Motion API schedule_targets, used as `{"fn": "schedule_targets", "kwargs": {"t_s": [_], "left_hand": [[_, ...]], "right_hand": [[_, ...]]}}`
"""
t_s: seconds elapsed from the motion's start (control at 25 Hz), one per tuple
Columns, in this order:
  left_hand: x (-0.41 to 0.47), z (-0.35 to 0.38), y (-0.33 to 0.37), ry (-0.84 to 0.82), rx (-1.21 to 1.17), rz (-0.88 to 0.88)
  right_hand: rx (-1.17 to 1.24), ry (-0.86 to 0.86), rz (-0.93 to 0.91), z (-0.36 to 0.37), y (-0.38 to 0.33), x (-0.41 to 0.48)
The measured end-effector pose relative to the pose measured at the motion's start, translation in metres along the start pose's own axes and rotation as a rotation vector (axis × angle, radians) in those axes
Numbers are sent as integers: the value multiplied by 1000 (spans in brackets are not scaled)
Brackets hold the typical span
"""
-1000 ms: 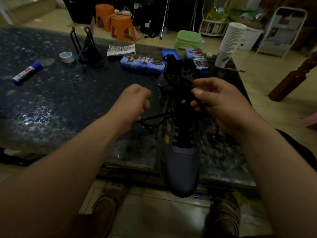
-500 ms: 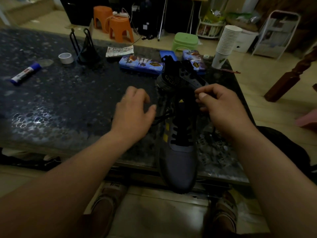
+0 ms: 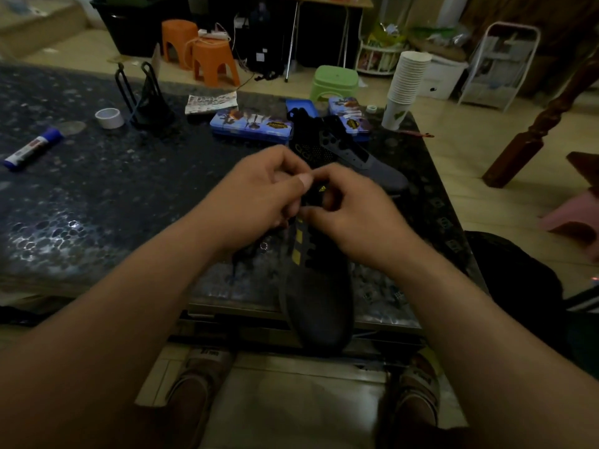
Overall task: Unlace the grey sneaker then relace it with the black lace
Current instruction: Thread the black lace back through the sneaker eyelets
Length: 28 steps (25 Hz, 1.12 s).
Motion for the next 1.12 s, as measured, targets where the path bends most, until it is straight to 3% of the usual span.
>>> {"fn": "schedule_targets", "kwargs": {"t_s": [0.12,0.24,0.32,0.44,0.64,0.72,0.84,0.92,1.0,1.12], "left_hand": [[-2,4,18,-85,-228,21],[10,6,14,-35,-433,-32],[18,20,8,-23,-218,-24],[23,42,3,-154,134,-35],[22,8,2,127,231,-108],[21,-4,-3,239,352,-145],[19,9,14,363,377,66],[22,35,26,175,140,83],[29,56,24,-1,-21,-39],[36,42,13,29,39,-91]], "right_hand": [[10,114,5,-1,-8,11],[231,339,194,-33,2,9],[424,382,276,-46,10,-3],[647,486,352,-58,25,-13],[877,653,547,-68,66,-25],[843,634,576,-65,71,-28],[552,428,427,-60,49,-20],[479,337,320,-50,32,-11],[544,352,270,-43,27,-4],[724,418,305,-44,38,-2]]}}
Point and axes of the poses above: each hand's wrist, its own x-axis towards the middle knuckle, its own z-axis out of the palm, y = z × x, the point moved 4 cm from there along x, towards the middle knuckle, and after that the axes turned 15 degrees about -z, right-handed, at the moved point
